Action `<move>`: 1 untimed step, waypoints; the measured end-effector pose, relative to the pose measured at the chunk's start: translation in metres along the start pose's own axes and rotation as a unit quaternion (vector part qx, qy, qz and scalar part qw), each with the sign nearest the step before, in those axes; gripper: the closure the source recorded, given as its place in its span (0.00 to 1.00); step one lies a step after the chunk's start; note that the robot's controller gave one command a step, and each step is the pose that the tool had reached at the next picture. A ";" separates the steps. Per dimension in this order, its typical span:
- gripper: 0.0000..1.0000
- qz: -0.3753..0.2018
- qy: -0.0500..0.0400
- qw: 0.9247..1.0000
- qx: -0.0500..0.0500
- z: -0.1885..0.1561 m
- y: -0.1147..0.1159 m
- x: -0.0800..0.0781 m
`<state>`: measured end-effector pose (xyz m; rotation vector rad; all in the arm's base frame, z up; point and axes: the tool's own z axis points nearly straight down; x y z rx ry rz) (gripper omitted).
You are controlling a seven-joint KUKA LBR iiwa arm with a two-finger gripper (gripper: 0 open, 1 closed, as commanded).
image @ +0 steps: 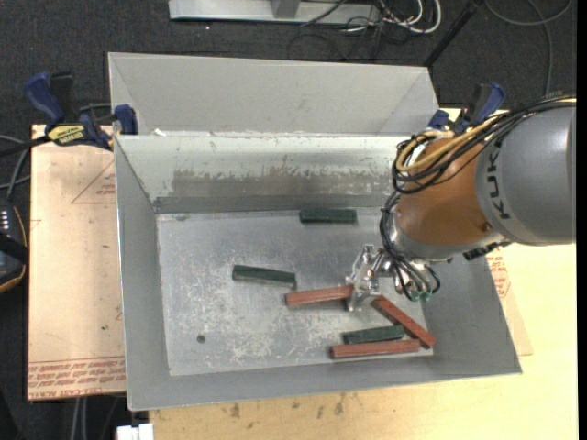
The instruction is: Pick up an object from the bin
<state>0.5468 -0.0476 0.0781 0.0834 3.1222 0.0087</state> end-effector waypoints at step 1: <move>1.00 -0.022 0.010 1.000 0.002 -0.036 0.008 -0.017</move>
Offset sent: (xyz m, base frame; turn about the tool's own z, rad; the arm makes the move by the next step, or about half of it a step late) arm -0.0132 -0.0288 0.1296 -0.0723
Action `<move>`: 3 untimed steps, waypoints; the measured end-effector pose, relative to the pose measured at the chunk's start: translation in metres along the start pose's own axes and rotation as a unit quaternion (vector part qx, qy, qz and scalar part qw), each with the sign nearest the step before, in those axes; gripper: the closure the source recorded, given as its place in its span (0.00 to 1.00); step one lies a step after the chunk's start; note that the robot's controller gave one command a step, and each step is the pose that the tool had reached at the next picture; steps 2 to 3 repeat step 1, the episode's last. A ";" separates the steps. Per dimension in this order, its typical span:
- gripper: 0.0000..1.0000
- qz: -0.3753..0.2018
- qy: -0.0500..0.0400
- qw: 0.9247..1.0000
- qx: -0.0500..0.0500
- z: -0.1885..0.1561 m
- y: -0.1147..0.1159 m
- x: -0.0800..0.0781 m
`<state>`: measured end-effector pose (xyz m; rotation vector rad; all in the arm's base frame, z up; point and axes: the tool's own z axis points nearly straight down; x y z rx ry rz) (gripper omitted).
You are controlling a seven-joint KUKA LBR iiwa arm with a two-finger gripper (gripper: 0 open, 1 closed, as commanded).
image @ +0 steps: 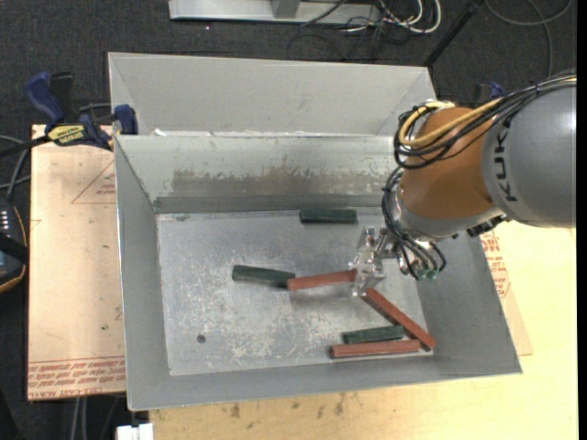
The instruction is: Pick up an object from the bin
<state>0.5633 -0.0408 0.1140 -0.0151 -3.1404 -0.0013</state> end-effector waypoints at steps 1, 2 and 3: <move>1.00 -0.013 -0.002 1.000 0.000 -0.093 -0.036 0.029; 1.00 -0.013 -0.002 1.000 0.000 -0.093 -0.036 0.029; 1.00 -0.013 -0.002 1.000 0.000 -0.093 -0.036 0.029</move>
Offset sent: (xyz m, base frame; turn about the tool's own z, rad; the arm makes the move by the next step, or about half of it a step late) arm 0.0000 0.0000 0.0000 0.0000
